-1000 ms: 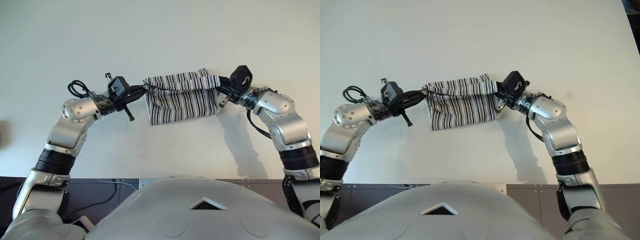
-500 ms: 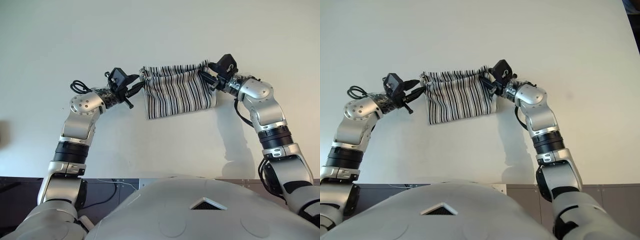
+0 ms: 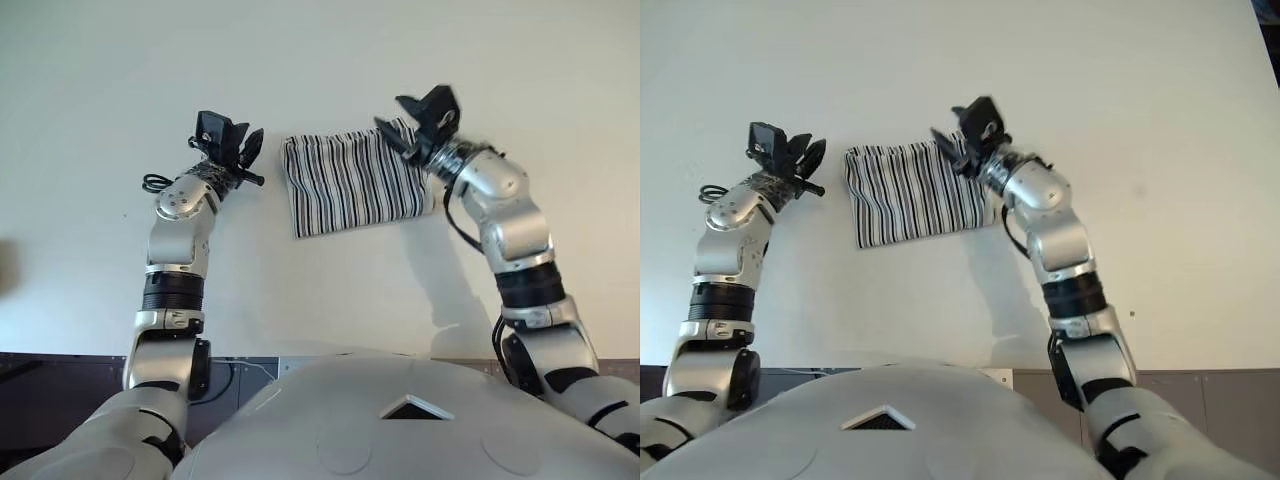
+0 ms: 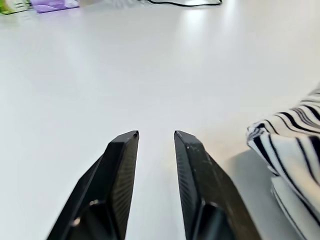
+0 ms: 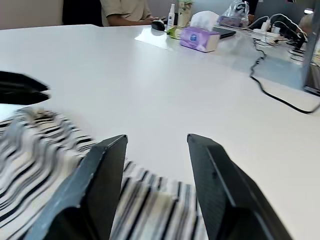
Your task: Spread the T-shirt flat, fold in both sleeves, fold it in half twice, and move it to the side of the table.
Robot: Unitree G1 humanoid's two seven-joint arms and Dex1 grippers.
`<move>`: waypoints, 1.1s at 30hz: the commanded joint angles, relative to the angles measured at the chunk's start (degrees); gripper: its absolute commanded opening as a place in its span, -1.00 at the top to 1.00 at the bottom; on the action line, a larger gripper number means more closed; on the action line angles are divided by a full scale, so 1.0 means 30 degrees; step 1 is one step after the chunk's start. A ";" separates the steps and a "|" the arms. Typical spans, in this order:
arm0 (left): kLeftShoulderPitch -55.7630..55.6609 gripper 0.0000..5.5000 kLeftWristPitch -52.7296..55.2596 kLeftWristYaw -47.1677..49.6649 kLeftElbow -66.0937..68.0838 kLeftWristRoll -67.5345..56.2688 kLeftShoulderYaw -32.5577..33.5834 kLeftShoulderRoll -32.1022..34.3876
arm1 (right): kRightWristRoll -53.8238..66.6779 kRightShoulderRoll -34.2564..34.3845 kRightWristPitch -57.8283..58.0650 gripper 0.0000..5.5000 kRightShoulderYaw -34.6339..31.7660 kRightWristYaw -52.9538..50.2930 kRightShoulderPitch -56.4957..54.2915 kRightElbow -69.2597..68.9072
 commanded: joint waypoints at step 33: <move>0.0858 0.53 -0.2552 0.6044 0.1143 0.0304 0.3587 -0.4635 | 0.4930 -0.3147 -0.5357 0.20 -1.8441 -1.8251 -0.6470 2.1903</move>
